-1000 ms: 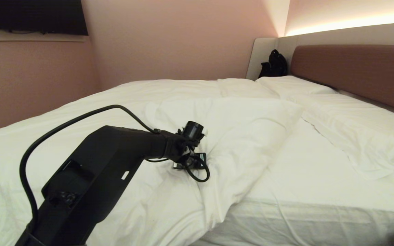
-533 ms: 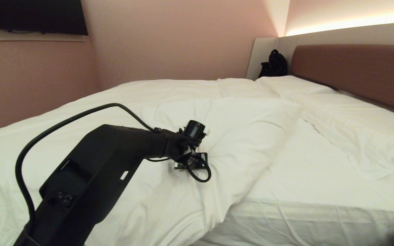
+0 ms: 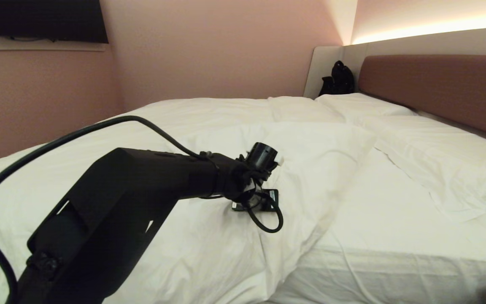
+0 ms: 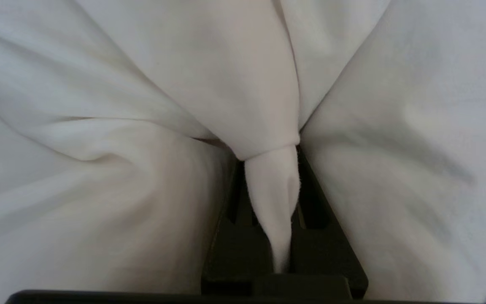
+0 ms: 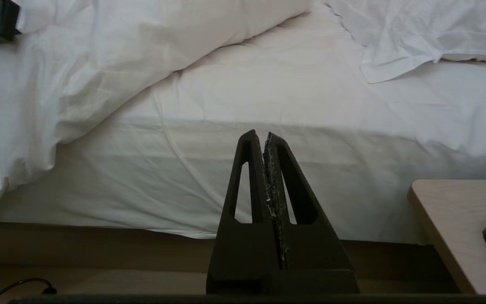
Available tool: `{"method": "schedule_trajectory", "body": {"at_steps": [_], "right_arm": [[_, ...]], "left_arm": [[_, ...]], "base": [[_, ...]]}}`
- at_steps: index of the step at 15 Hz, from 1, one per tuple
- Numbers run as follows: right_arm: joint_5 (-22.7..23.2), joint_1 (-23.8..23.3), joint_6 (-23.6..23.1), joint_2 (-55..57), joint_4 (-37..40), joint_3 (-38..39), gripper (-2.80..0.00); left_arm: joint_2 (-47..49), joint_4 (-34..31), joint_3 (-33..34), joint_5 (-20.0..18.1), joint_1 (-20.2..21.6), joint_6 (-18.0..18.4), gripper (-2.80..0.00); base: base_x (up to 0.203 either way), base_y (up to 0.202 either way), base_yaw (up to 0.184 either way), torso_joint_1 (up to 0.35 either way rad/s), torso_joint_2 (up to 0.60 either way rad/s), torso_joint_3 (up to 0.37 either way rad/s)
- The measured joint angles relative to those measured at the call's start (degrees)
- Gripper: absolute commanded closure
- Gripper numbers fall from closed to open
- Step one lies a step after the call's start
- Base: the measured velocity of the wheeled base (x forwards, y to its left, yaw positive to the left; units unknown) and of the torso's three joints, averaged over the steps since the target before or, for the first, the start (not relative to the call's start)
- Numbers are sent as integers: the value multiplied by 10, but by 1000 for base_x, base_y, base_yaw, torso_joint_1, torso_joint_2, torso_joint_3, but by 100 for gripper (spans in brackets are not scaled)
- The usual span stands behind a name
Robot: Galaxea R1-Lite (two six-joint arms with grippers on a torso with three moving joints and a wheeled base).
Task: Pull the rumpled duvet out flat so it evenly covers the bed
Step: Flatten the corners of the folded blanket
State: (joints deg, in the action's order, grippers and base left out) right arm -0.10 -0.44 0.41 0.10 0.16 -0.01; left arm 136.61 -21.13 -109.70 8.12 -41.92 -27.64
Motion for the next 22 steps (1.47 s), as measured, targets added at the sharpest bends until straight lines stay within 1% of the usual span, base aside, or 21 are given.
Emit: {"method": "schedule_trajectory", "body": {"at_steps": [2, 4, 8, 13, 18, 19, 22], "right_arm": [[0, 0, 0, 0, 0, 0, 0], [0, 0, -1, 0, 0, 0, 0], [0, 0, 0, 0, 0, 0, 0], [0, 0, 0, 0, 0, 0, 0], [0, 0, -1, 0, 0, 0, 0], [0, 0, 0, 0, 0, 0, 0], [0, 0, 0, 0, 0, 0, 0]], "left_arm": [[-27, -16, 1, 0, -42, -11, 0], [-50, -36, 6, -2, -73, -18, 0], [-88, -39, 50, -1, -131, -42, 0], [-100, -33, 99, 1, -168, -53, 0], [-92, -33, 109, 0, -184, -56, 0], [-87, -34, 108, -1, -188, -55, -280], [-76, -33, 106, -3, -197, -55, -280]], "base": [[0, 0, 0, 0, 0, 0], [0, 0, 0, 0, 0, 0], [0, 0, 0, 0, 0, 0], [0, 0, 0, 0, 0, 0], [0, 0, 0, 0, 0, 0], [0, 0, 0, 0, 0, 0], [0, 0, 0, 0, 0, 0]]}}
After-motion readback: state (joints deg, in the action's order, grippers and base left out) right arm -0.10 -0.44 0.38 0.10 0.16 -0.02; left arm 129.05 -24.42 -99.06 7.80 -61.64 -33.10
